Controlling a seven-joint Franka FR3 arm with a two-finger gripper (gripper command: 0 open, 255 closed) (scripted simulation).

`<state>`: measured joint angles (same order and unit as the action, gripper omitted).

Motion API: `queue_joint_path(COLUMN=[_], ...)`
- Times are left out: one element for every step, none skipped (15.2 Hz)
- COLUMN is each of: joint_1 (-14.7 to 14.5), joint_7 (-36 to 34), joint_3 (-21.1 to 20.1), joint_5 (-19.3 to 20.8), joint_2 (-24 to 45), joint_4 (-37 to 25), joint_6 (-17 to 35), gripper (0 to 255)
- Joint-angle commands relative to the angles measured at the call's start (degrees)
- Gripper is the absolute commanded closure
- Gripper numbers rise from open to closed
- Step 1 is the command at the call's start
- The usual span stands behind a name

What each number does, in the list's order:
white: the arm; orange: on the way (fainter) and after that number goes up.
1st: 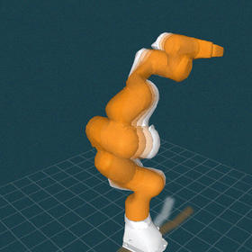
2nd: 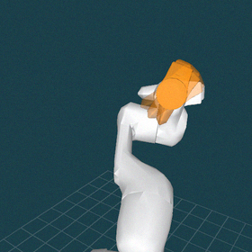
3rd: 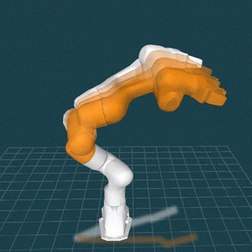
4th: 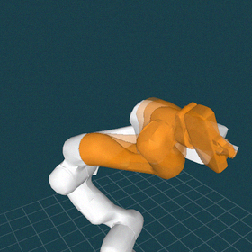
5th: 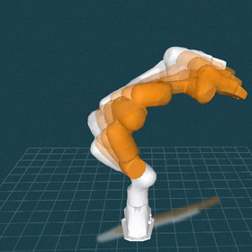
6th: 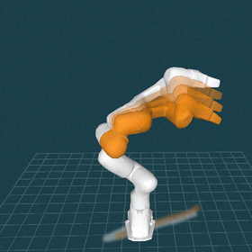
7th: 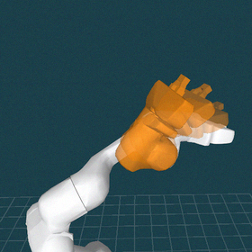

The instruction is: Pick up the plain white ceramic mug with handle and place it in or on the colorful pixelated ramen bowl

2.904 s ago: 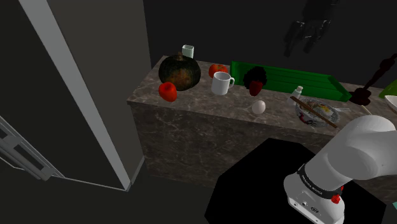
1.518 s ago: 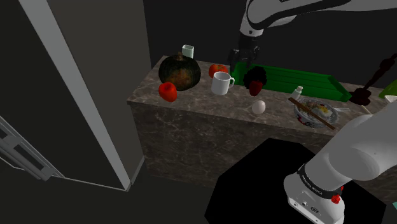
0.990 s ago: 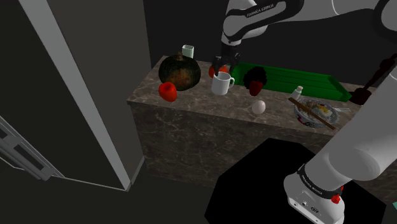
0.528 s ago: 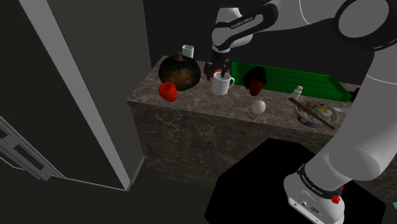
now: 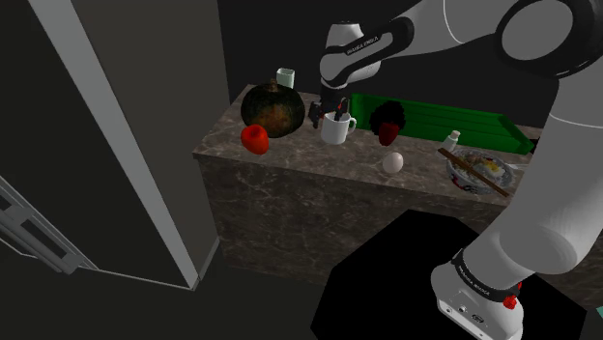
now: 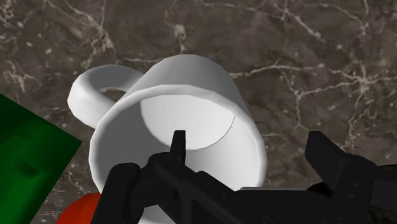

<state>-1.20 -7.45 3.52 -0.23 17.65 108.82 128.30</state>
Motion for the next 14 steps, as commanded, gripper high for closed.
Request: queue_joint_path(joint_1=[0.0, 0.0, 0.0, 0.0, 0.0, 0.0, 0.0, 0.0, 0.0, 0.0, 0.0, 0.0, 0.0, 0.0], joint_7=[0.0, 0.0, 0.0, 0.0, 0.0, 0.0, 0.0, 0.0, 0.0, 0.0, 0.0, 0.0, 0.0, 0.0], joint_3=[0.0, 0.0, 0.0, 0.0, 0.0, 0.0, 0.0, 0.0, 0.0, 0.0, 0.0, 0.0, 0.0, 0.0], joint_5=[0.0, 0.0, 0.0, 0.0, 0.0, 0.0, 0.0, 0.0, 0.0, 0.0, 0.0, 0.0, 0.0, 0.0], joint_2=[0.1, 0.1, 0.1, 0.1, 0.1, 0.1, 0.1, 0.1, 0.1, 0.1, 0.1, 0.1, 0.1, 0.1], joint_4=[0.0, 0.0, 0.0, 0.0, 0.0, 0.0, 0.0, 0.0, 0.0, 0.0, 0.0, 0.0, 0.0, 0.0], joint_6=[0.1, 0.1, 0.1, 0.1, 0.1, 0.1, 0.1, 0.1, 0.1, 0.1, 0.1, 0.1, 0.1, 0.1], gripper=[0, 0, 0, 0, 255, 255, 255, 255, 255, 255, 255, 255, 255, 255])
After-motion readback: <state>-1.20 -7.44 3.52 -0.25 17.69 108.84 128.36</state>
